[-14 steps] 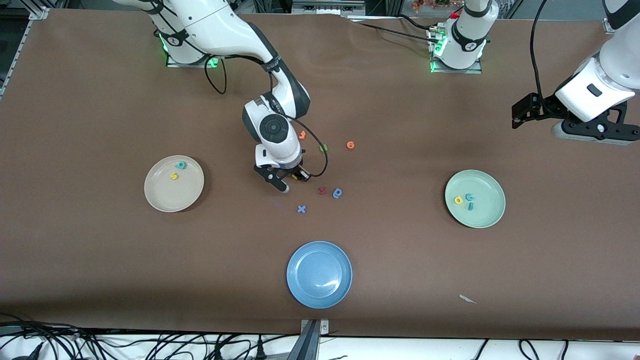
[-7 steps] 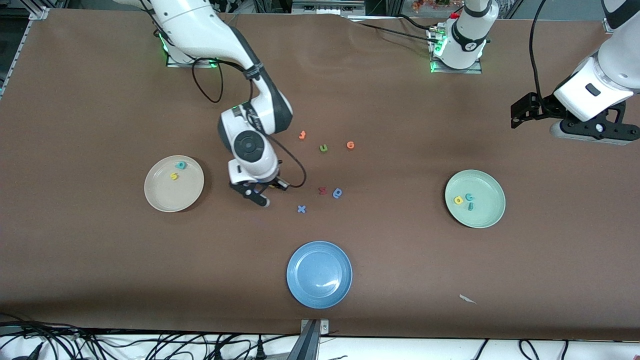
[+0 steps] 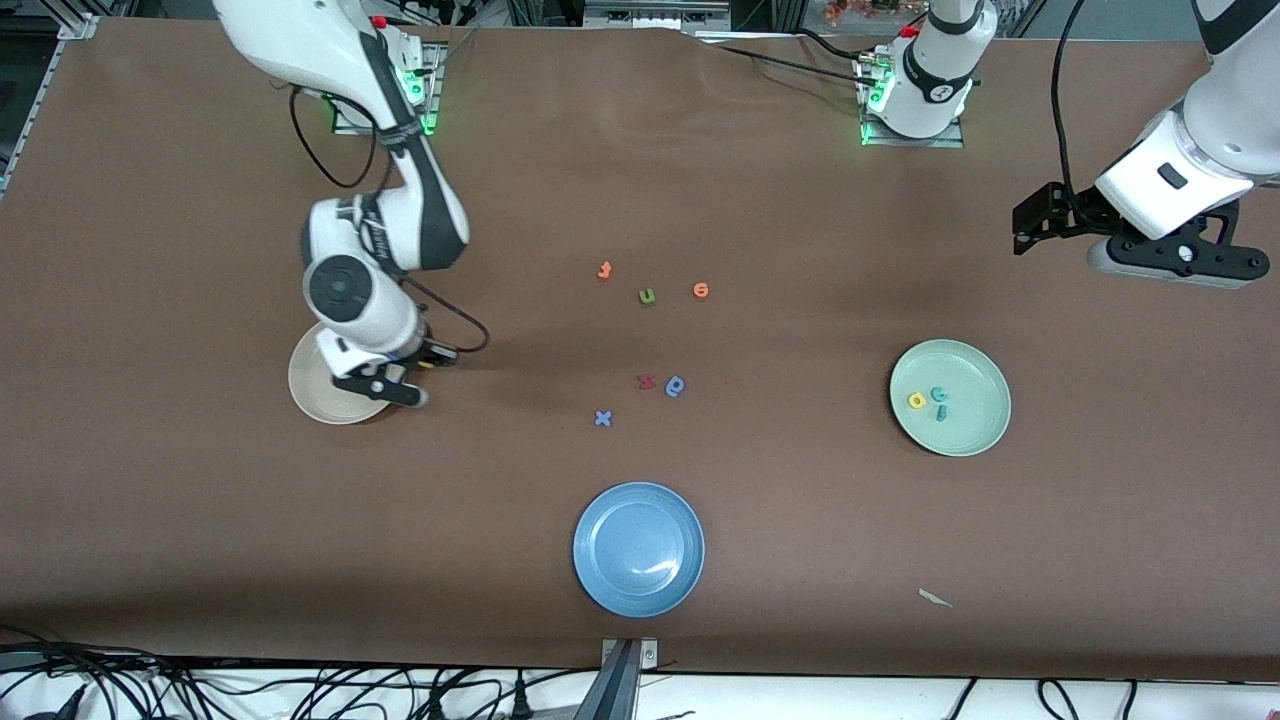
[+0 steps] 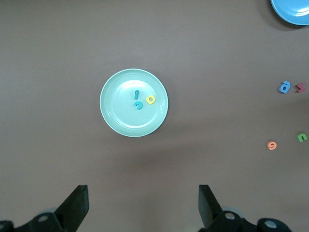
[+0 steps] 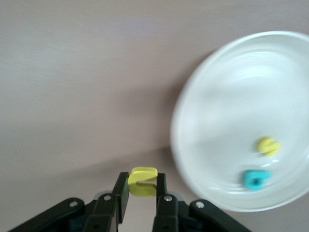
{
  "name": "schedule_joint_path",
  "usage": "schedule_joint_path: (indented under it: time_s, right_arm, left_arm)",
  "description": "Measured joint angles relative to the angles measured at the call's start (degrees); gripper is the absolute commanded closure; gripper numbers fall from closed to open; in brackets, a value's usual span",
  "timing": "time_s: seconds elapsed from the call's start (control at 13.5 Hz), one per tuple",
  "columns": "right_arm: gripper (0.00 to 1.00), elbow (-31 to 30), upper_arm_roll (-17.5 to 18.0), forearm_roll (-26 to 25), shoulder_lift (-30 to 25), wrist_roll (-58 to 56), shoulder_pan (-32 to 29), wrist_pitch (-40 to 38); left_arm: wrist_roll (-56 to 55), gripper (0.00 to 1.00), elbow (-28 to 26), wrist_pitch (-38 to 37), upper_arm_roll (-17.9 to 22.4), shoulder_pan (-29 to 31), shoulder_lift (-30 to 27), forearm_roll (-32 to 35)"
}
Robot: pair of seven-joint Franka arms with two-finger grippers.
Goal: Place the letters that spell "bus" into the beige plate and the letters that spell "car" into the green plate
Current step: 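Carry the u to the cream plate and release it with the right gripper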
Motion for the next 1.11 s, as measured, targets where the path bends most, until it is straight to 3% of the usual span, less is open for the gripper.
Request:
schedule_joint_path:
  time_s: [0.15,0.22,0.3,0.37,0.74,1.11]
  right_arm:
    - [0.98,-6.0,-3.9,0.0,-3.3,-8.6,0.0,3.0]
    - [0.91,-8.2,-5.9,0.0,-4.3,-12.4,0.0,4.4]
    - [0.56,-9.8,-7.5,0.0,-5.0,-15.5,-0.1,5.8]
    - [0.01,-10.9,-8.7,0.0,-5.2,-17.6,-0.2,7.2]
    - [0.0,-9.6,-9.3,0.1,-5.3,-18.7,0.1,7.3]
    - [0.0,2.7,-10.2,0.4,-5.8,-15.8,0.0,-14.3]
  left_arm:
    - [0.0,0.0,0.0,0.0,0.0,0.0,0.0,0.0]
    - [0.0,0.0,0.0,0.0,0.0,0.0,0.0,0.0]
    - [0.0,0.0,0.0,0.0,0.0,0.0,0.0,0.0]
    - [0.0,0.0,0.0,0.0,0.0,0.0,0.0,0.0]
    - [0.0,0.0,0.1,0.0,-0.1,0.0,0.0,0.0]
    - [0.0,0.0,0.1,0.0,-0.1,0.0,0.0,0.0]
